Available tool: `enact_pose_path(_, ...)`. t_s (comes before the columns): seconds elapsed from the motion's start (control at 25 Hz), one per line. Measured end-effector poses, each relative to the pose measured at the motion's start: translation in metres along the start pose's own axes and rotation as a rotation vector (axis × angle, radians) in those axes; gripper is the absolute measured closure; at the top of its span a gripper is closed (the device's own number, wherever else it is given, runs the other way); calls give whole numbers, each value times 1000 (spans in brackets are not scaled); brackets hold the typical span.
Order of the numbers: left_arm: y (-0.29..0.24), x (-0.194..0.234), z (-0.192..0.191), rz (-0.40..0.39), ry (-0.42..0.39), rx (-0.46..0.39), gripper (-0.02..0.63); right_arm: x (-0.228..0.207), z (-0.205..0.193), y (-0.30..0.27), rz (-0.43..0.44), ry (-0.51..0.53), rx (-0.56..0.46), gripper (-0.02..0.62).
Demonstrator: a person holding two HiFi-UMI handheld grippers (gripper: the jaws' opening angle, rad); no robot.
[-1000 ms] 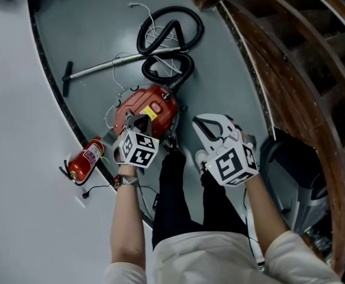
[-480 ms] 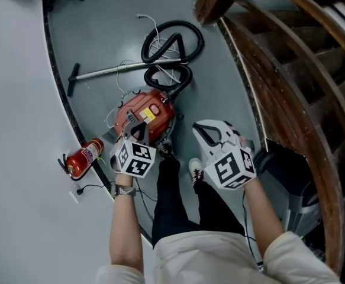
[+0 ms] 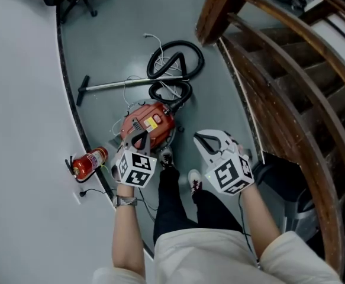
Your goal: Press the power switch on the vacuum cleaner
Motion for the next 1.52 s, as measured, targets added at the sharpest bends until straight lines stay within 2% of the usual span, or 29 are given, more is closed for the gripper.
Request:
enact_pose_path(0.6, 79, -36, 38, 75, -18, -83, 604, -2, 31, 62, -23, 21, -53, 566)
enact_pose_path(1.28, 175, -61, 72, 212, -45, -157, 606, -3, 86, 124, -28, 106, -166, 565)
enact_pose_path(1.52, 210, -71, 90, 257, -61, -190, 604, -5, 103, 145, -23, 172, -198, 565)
Point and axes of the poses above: the fingertips, and each gripper's own axes: y backward along the fingers, x to its left, z out of its top, the point moved 1 cm from there along y, backward along the fingers, and after that the axes turned 7 degrees about -z, right-handed, at the moved point
